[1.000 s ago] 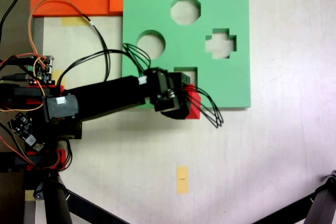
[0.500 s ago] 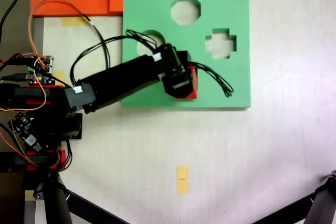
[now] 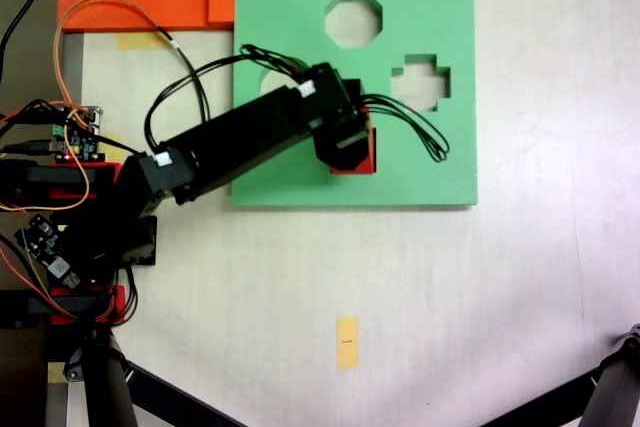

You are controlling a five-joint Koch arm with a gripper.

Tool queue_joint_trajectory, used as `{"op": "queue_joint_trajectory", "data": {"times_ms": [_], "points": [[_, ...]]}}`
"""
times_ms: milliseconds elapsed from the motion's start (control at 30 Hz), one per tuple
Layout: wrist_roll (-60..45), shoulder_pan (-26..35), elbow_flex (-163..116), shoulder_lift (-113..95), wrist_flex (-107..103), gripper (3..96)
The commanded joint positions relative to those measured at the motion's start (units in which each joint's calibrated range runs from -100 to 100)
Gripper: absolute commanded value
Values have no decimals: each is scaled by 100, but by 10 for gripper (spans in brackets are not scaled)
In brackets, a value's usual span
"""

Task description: Put the square block into the corresponding hole

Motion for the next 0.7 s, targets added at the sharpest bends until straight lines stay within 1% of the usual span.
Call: {"op": "queue_joint_trajectory", "data": {"times_ms": [33, 367, 567, 633, 700], "points": [[63, 83, 394, 70, -176, 268], [103, 117, 553, 769, -176, 269], [88, 103, 543, 1160, -176, 286], [83, 103, 543, 1313, -176, 328], [63, 98, 543, 1411, -176, 403]]}}
